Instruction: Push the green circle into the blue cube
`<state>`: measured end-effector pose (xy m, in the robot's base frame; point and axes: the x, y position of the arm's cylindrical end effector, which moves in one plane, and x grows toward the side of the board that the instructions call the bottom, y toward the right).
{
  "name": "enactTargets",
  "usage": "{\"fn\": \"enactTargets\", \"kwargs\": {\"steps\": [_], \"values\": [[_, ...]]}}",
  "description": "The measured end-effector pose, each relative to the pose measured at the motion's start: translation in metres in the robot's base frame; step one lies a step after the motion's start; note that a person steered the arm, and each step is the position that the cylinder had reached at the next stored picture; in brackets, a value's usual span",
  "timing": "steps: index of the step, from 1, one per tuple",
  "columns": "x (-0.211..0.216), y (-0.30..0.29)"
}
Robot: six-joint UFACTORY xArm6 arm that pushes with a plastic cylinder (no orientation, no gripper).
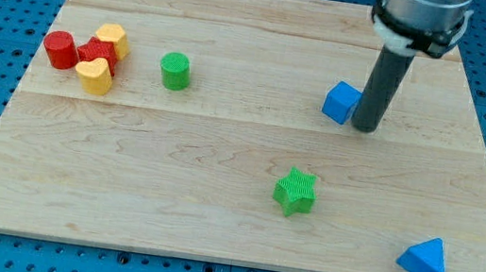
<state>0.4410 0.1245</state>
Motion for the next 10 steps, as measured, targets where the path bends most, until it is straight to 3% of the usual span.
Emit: {"fn": "enactTargets", "kwargs": {"steps": [1, 2, 3, 4, 5, 6, 7, 8, 9, 10], "values": [[-0.003, -0.078], [-0.061, -0.033], [-0.067, -0.021], [-0.061, -0.125], [-0.107, -0.169], [-0.19, -0.169], [-0.137, -0.224], [-0.081, -0.227], [-0.071, -0.225], [-0.057, -0.188]]}}
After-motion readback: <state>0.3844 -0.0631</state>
